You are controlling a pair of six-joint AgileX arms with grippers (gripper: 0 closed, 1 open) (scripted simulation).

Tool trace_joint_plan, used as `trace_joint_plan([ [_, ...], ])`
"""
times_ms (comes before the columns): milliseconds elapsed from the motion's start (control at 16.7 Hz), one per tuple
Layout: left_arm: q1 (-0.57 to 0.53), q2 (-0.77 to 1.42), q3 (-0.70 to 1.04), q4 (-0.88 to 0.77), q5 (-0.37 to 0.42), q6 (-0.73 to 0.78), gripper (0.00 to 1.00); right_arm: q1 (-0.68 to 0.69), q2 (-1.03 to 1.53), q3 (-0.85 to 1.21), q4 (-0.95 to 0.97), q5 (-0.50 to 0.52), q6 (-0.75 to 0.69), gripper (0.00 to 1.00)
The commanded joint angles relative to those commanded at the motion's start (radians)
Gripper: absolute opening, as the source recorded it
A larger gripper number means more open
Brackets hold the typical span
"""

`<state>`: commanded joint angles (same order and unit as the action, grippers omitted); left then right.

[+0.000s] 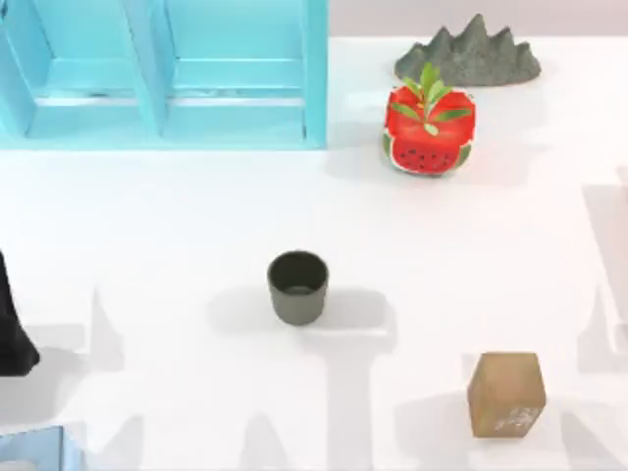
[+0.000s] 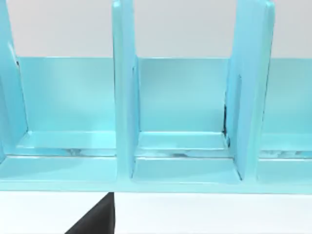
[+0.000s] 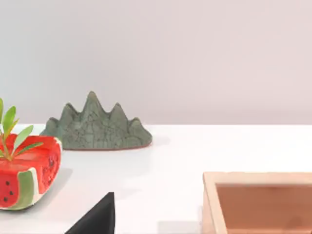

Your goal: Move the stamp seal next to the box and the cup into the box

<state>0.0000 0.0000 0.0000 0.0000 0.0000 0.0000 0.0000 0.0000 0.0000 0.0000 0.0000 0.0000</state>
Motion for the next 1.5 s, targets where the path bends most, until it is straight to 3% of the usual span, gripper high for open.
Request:
trace_joint_plan([
  [420,0.000,0.000,0.000,0.000,0.000,0.000,1.00,0.081,0.161,0.146,-0.142,0.000,0.080,1.00],
  [1140,0.000,0.000,0.000,0.000,0.000,0.000,1.00,0.496,1.260,0.890,-0.865,-0.006,0.499,1.00],
  [1500,0.000,0.000,0.000,0.000,0.000,0.000,1.00,0.624,1.574,1.130,-1.093,-0.005,0.634,1.00],
])
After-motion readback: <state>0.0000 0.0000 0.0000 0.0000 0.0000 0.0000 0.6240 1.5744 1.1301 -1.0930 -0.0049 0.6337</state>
